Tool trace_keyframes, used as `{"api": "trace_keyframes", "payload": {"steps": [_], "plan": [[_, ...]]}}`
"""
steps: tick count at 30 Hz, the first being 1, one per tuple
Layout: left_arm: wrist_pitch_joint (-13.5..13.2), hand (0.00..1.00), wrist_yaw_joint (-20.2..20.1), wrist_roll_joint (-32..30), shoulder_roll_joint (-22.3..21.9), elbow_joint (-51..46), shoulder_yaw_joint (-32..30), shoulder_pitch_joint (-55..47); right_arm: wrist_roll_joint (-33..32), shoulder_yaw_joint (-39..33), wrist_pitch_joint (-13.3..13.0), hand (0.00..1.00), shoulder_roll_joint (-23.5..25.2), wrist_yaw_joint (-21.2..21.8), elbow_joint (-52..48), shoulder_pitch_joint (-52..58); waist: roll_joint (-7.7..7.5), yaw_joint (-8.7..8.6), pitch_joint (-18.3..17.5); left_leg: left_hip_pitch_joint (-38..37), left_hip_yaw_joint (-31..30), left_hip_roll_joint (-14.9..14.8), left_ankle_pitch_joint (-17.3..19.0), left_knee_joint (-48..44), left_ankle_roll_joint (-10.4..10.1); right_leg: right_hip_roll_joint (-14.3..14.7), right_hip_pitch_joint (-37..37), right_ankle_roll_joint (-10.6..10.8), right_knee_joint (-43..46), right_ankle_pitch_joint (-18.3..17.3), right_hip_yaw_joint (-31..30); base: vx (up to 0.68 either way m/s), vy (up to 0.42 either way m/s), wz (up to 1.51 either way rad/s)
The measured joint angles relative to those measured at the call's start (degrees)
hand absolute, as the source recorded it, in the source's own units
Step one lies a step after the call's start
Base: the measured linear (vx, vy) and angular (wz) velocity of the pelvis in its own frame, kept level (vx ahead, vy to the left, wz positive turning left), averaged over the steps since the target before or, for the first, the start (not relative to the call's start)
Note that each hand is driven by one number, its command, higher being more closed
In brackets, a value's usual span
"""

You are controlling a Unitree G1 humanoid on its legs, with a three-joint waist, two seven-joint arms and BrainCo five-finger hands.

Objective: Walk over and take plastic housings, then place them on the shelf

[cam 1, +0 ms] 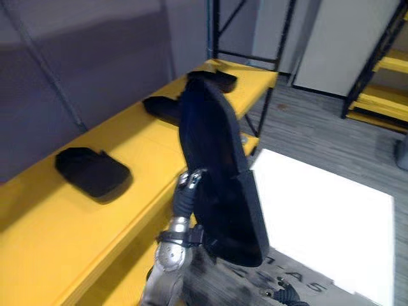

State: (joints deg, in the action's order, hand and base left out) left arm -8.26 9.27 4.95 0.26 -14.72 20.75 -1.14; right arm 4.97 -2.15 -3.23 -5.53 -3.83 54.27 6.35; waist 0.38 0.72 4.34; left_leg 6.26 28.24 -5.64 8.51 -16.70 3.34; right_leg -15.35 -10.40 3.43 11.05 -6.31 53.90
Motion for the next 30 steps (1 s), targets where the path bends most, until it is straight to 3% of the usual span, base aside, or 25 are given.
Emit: {"api": "trace_keyframes", "payload": {"steps": [2, 6, 7, 8, 9, 10, 11, 12, 14, 15, 16, 17, 20, 22, 30], "plan": [[0.11, 1.0, 0.95, -0.08, 0.16, 1.5, -1.51, 0.14, -0.08, -0.01, 0.0, 0.0, 1.16, 0.0, 0.63, -0.23, -0.06, 0.41, 0.05, -0.65, -2.32, 3.02, -0.21, 0.56, 0.25, -1.76, -1.42, 0.54, 1.21, 0.37, 0.28, 0.05, 0.2, 0.83], [0.11, 1.0, 1.73, -2.39, 0.02, 1.69, -0.93, 0.28, -0.08, -0.05, 0.06, 0.0, 1.54, 0.08, 0.84, -0.27, -0.07, 0.99, 0.12, -0.99, -4.87, 5.65, 0.12, 0.98, 0.47, -5.83, -1.36, 0.36, 8.04, 0.34, -0.73, 0.02, 0.141, 0.45], [0.15, 1.0, 1.81, -3.44, 0.11, 1.69, -0.67, 0.25, -0.11, -0.3, 0.06, 0.0, 1.58, 0.07, 0.45, -0.27, -0.05, 0.77, 0.31, -1.53, -6.78, 6.36, 0.74, 1.89, 1.52, -7.41, 0.74, -1.05, 13.56, 0.15, -6.3, -0.02, 0.139, 0.6], [0.17, 1.0, 1.87, -4.51, 0.35, 1.7, -0.42, 0.22, -0.17, -0.61, 0.04, 0.0, 1.66, 0.11, 0.05, -0.32, -0.17, 0.15, 0.86, -2.45, -8.67, 6.6, 0.71, 2.5, 1.61, -6.85, 4.24, -2.7, 18.99, -2.0, -17.33, -0.03, 0.089, 0.7], [0.16, 1.0, 1.97, -4.88, 0.52, 1.7, -0.25, 0.25, -0.17, -0.65, 0.0, 0.0, 1.68, 0.17, -0.44, -0.25, 0.27, -0.01, 1.17, -2.51, -10.17, 6.59, 0.53, 2.68, 1.67, -4.64, 5.63, -1.74, 19.17, -3.79, -23.22, -0.03, 0.011, 1.09], [0.1, 1.0, 2.67, -6.4, 0.51, 1.69, -0.29, 0.35, -0.2, -0.72, -0.14, 0.0, 1.66, 0.4, -1.32, 0.07, 0.08, -0.33, 1.35, -2.59, -13.86, 7.01, -0.44, 3.57, 1.66, 2.09, 8.9, -1.26, 18.64, -7.67, -36.54, -0.03, -0.051, 1.05], [0.02, 1.0, 2.93, -6.77, 0.5, 1.68, -0.29, 0.38, -0.22, -0.82, -0.14, 0.0, 1.67, 0.43, -1.43, 0.07, -0.18, -0.43, 1.49, -2.62, -15.32, 7.48, -1.01, 3.99, 1.75, 4.44, 10.02, -1.27, 18.37, -8.39, -40.51, -0.03, -0.084, 1.49], [0.03, 1.0, 3.34, -7.66, 0.43, 1.69, -0.28, 0.38, -0.63, -1.14, -0.2, 0.0, 1.81, 0.42, -1.98, 0.15, -0.85, -0.55, 1.92, -2.6, -18.87, 8.76, -1.98, 4.7, 1.92, 8.45, 12.53, -1.47, 18.33, -9.24, -48.21, -0.02, -0.089, 1.23], [0.06, 1.0, 4.55, -8.7, 0.4, 1.69, -0.75, 0.18, -1.94, -1.16, -0.24, 0.0, 1.84, 0.42, -2.79, 0.31, -1.89, -1.07, 2.51, -2.38, -23.75, 11.18, -2.44, 4.99, 1.46, 12.43, 14.83, -1.23, 18.14, -9.22, -57.63, -0.02, -0.141, 1.79], [0.08, 1.0, 4.85, -8.89, 0.26, 1.43, -1.48, -0.39, -2.46, -1.13, -0.24, 0.0, 1.93, 0.42, -3.61, 0.91, -2.51, -0.82, 2.63, -2.68, -25.05, 12.49, -2.47, 5.12, 1.43, 12.42, 14.94, -1.11, 15.74, -8.99, -60.13, -0.01, -0.166, 1.85], [0.08, 1.0, 5.09, -9.23, 0.25, 0.71, -1.68, -1.09, -2.46, -1.06, -0.22, 0.0, 2.01, 0.43, -4.0, 1.38, -3.21, -0.72, 2.33, -2.71, -25.11, 13.22, -2.47, 5.2, 1.43, 11.39, 14.83, -1.44, 13.4, -8.43, -59.78, 0.02, -0.193, 1.77], [0.05, 1.0, 5.39, -9.76, -0.36, -0.85, -2.12, -3.31, -3.04, -1.08, -0.24, 0.0, 2.07, 0.41, -4.36, 1.95, -3.24, -0.03, 2.13, -2.57, -25.86, 13.23, -2.4, 4.72, 1.33, 10.05, 13.8, -0.25, 11.82, -8.33, -56.49, 0.1, -0.191, 1.51], [-0.16, 1.0, 5.4, -10.8, -0.97, -7.21, -3.6, -7.75, -2.99, 0.37, -0.16, 0.0, 2.27, 0.42, -4.44, 2.57, -2.75, 2.16, 1.71, -0.89, -26.3, 10.8, -2.72, 2.48, 0.58, 10.41, 10.02, -1.04, 6.46, -7.1, -49.6, 0.11, -0.16, 1.1], [-0.34, 1.0, 5.63, -10.77, -1.65, -9.09, -5.38, -9.02, -2.98, 0.6, -0.16, 0.0, 3.0, 0.38, -4.51, 2.63, -2.57, 3.55, 1.31, -0.66, -27.49, 10.66, -2.77, 2.16, 0.64, 10.88, 7.82, -0.84, 4.16, -6.3, -48.17, 0.11, -0.097, 0.45], [-0.56, 1.0, 6.63, -10.69, -2.36, -11.03, -10.65, -16.02, -2.75, 1.26, -0.21, 0.0, 6.16, 0.37, -6.1, 2.95, -3.97, 4.46, 0.1, -1.04, -31.9, 12.53, -4.16, 3.78, 0.73, 10.06, 4.45, -0.62, 0.35, -4.84, -42.85, 0.03, 0.003, 0.3]]}}
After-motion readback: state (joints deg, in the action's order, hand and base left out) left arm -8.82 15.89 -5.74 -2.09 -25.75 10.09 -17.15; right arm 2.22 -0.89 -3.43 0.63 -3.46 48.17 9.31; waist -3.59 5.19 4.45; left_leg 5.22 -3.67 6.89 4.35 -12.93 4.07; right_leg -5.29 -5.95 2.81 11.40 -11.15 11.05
